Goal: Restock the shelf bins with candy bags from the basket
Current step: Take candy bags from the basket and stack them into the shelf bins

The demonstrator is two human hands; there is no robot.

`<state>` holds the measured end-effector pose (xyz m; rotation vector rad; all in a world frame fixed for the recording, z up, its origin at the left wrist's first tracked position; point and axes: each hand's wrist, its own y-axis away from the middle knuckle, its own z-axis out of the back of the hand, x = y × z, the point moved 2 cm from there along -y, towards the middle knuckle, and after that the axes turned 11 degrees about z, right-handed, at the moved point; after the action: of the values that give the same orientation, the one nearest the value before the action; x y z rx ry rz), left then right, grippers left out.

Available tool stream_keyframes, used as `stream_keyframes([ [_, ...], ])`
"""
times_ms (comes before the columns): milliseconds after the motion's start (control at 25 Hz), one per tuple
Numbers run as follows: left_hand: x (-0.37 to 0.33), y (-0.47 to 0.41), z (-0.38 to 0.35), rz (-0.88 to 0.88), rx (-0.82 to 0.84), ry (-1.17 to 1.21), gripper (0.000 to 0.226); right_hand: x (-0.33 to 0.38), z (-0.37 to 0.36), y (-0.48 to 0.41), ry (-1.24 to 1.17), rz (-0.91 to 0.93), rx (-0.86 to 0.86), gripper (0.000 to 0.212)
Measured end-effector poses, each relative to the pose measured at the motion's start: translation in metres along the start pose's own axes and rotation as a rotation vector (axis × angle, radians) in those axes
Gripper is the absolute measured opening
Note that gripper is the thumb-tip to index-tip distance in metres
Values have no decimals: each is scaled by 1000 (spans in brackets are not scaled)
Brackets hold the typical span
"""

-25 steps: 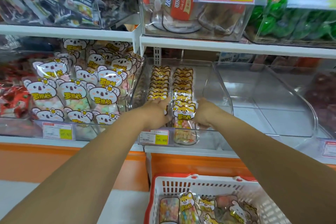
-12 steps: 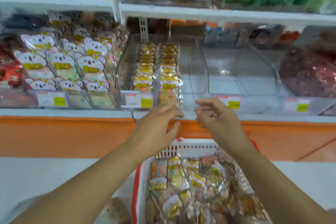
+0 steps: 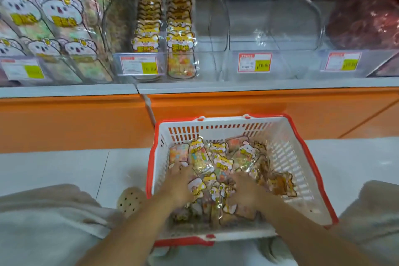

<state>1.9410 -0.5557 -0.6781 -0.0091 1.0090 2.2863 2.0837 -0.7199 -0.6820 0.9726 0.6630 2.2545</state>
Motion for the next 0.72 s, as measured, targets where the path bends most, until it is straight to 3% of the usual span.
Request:
stream_keyframes([
  [120, 7, 1, -12, 9, 4, -42, 109, -4, -10, -5, 234, 5, -87, 80],
  [200, 7, 0, -12, 11, -15, -49, 107, -9, -9, -8, 142, 41, -137, 59],
  [280, 6, -1, -12, 4, -7, -30, 105, -10, -1, -5, -86, 125, -254, 25],
  [360, 1, -2, -10, -45, -51, -2, 98, -11, 8, -2, -307, 128, -321, 22],
  [520, -24, 4, -10, -219, -273, -34, 76, -17, 25, -3, -522, 36, -412, 17],
  [680, -40, 2, -27, -207, -33, 242, 75, -24, 45, -1, -664, -30, -592, 16],
  [720, -43, 1, -30, -212, -23, 222, 74, -27, 48, 1, -682, -63, -638, 20],
])
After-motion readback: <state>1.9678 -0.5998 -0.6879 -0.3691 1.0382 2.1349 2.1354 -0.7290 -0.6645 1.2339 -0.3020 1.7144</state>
